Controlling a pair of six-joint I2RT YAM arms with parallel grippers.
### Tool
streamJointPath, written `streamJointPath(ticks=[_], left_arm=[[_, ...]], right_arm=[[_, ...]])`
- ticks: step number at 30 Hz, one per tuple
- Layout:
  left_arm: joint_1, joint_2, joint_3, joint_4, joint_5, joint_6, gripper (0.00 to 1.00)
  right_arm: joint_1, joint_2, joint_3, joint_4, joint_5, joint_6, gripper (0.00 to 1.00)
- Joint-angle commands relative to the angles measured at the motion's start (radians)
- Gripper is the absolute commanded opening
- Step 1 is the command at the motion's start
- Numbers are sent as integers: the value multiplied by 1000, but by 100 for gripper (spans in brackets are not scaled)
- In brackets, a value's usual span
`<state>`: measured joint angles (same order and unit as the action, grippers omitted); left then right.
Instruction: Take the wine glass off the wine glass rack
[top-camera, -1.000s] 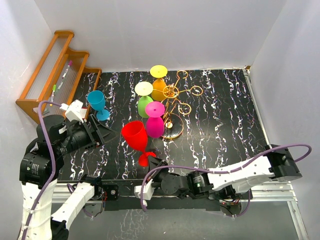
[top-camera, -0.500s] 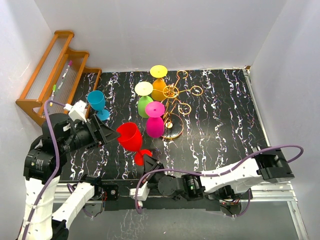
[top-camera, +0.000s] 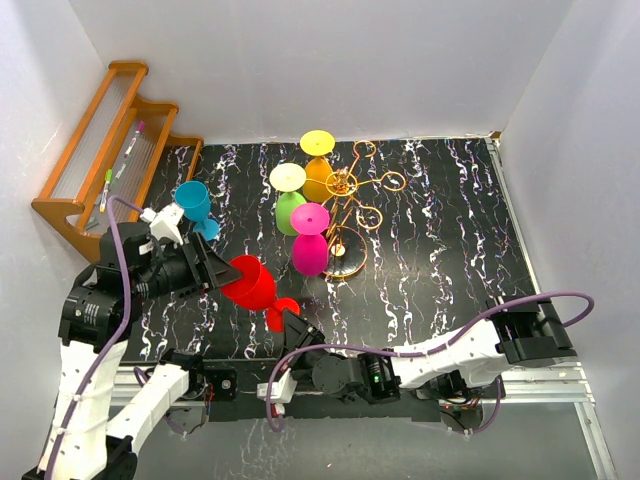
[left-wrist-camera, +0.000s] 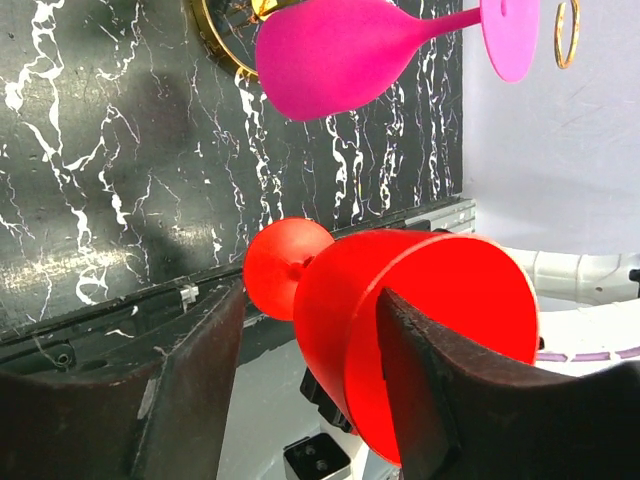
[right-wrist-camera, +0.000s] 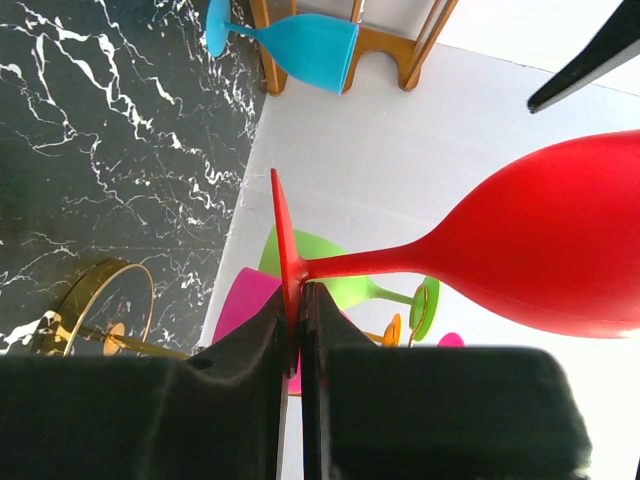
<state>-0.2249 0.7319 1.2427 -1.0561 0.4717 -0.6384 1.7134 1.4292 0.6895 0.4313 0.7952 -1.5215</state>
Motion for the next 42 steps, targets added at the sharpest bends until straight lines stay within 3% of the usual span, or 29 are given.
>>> streamJointPath(ticks=[1,6,9,14,15,20,26,30,35,42], left_arm=[[-2,8,-15,-6,27,36,47],[-3,8,-36,5,37,42,20],[-2,14,-19,1,6,43,0],[-3,50,51,-14,-90,56,0],[-3,56,61,-9,-106,54,0],[-2,65,84,65,-198,25,0],[-2,156,125,47,-530,87,0],[-2,219,91,124,-660,124,0],[-2,338,71,266,-773,161,0],[-3,574,100,401,-824,217,0]], right_arm=[[221,-1,14,118,23,-38,8],[221,-3,10,126,30,-47,8],[221,-4,3,127,63,-27,19],[225,-17,-27,126,162,37,59],[230,-27,-37,126,174,45,62],[266,-73,-47,5,235,172,63],[298,-90,-13,-258,315,407,63],[311,-105,9,-360,355,530,62],[331,-103,128,-615,401,795,62],[382,-60,251,-940,484,1096,61]])
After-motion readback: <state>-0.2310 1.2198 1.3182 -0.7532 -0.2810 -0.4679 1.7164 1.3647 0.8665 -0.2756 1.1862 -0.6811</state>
